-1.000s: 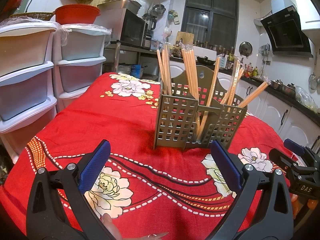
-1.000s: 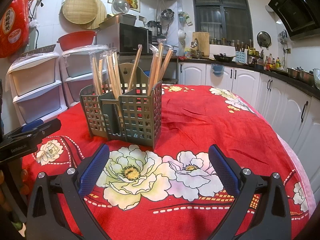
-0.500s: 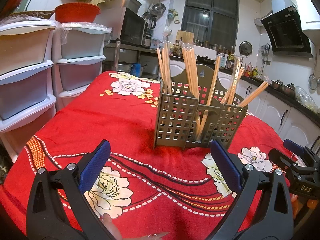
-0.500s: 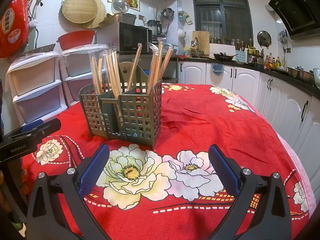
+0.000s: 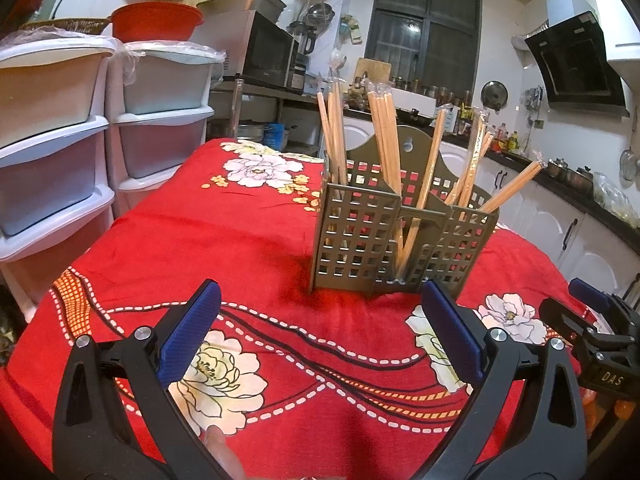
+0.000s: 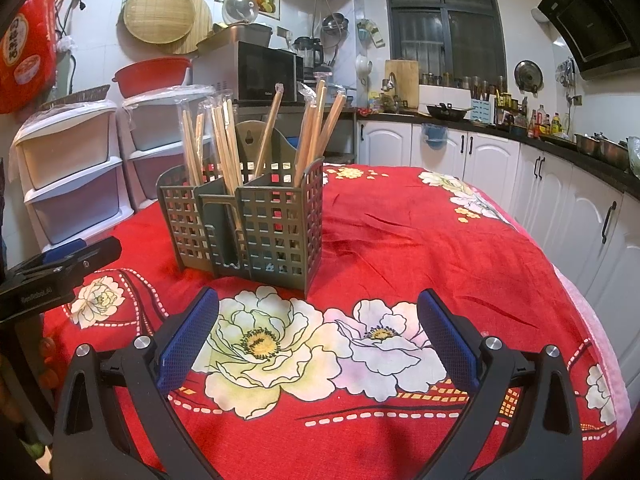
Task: Organize utensils
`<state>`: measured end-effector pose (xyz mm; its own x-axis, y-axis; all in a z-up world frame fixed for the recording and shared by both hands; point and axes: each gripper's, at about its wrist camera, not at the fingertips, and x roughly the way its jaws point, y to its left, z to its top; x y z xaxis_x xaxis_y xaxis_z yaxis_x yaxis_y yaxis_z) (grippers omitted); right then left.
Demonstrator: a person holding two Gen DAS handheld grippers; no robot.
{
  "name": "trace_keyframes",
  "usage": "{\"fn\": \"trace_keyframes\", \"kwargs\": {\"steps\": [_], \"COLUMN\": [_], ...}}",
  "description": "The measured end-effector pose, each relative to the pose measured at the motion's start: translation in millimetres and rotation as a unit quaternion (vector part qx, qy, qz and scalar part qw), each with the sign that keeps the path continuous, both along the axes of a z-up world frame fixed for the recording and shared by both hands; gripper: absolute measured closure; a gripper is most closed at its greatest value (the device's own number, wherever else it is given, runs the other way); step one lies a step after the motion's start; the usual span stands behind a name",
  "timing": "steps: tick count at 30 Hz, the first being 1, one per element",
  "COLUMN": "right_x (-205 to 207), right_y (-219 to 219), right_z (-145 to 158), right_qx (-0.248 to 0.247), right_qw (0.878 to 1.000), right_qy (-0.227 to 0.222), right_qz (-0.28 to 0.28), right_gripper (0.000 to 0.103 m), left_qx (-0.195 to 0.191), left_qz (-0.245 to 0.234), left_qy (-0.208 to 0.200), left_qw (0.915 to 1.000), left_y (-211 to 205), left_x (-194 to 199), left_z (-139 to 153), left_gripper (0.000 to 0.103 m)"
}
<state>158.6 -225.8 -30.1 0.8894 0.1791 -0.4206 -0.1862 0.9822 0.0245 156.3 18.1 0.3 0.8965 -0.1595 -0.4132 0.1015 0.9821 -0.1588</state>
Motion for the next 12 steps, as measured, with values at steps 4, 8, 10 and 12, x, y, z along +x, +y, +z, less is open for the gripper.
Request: {"fn": "trace_keyframes", "kwargs": {"steps": [4, 8, 10, 12], "right_x": [1.5, 8.5, 24.2, 46.6], "right_y": [-0.1, -10.2, -26.2, -47.8], "right_z": [0.9, 0.8, 4.1, 4.0], "right_qx": [0.001, 0.002, 0.0, -0.031], "right_qw": [1.0, 1.0, 0.999, 0.994], "right_qy": [0.002, 0.018, 0.043, 0.076], "right_qz": [0.0, -0.008, -0.029, -0.07], "right_gripper": [0.007, 0.007, 0.007, 0.007], "left_qx": [-0.007, -0.032, -0.031, -0.017], "left_qz": [-0.003, 0.001, 0.02, 0.041], "left_qy": [0.008, 0.054, 0.073, 0.087], "left_qw": [0.9999, 0.998, 0.9966, 0.9952], "left_y": [0.6, 13.5, 29.3, 44.6], "left_x": [-0.1, 10.6, 21.5, 34.4], "left_z": [0.7, 4.4, 8.7, 11.1], "left_gripper": [0.011, 0.011, 0.011, 0.011]}}
